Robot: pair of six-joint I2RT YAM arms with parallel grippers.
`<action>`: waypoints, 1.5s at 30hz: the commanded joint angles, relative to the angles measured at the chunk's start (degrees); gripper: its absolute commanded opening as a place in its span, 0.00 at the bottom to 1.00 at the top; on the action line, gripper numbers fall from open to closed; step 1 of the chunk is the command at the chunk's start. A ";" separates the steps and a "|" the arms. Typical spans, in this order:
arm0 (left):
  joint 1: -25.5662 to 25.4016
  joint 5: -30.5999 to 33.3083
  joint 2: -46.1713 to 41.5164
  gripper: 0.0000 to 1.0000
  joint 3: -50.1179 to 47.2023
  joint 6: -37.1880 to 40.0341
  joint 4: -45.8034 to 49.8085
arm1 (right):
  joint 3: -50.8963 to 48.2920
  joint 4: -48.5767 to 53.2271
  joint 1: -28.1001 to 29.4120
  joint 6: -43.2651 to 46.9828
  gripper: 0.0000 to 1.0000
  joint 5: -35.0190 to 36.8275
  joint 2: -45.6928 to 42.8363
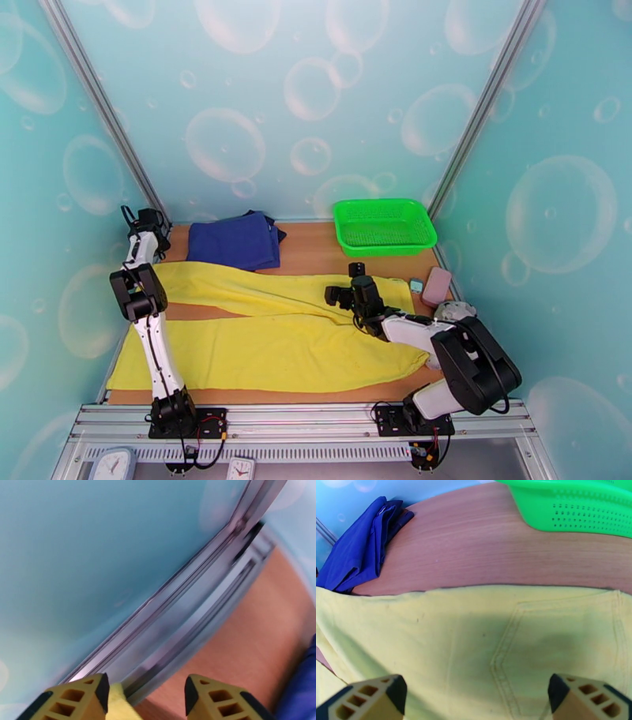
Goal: Fold and stack the trousers
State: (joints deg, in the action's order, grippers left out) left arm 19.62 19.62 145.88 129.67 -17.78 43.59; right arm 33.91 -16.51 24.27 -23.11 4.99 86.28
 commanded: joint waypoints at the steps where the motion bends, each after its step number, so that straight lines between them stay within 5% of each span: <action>1: 0.43 1.35 -1.28 0.53 -1.76 0.11 0.61 | 1.50 -0.33 0.22 0.50 0.99 -0.18 0.84; 27: -1.59 -0.64 -3.44 0.49 -4.38 -1.91 1.00 | 1.84 0.83 0.29 0.80 0.99 0.30 -0.17; 36: -0.31 -3.35 -3.00 0.02 -3.47 -1.91 1.37 | 1.53 0.62 0.22 0.79 0.99 0.35 -0.64; 45: -0.78 -13.28 -7.51 0.00 -2.89 -3.33 0.17 | 1.78 0.75 -0.17 0.29 0.99 0.26 -0.18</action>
State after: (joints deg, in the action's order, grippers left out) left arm 19.42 11.60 143.72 125.40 -19.77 43.75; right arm 34.50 -16.40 24.32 -23.11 4.95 86.46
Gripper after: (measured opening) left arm 0.045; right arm 0.994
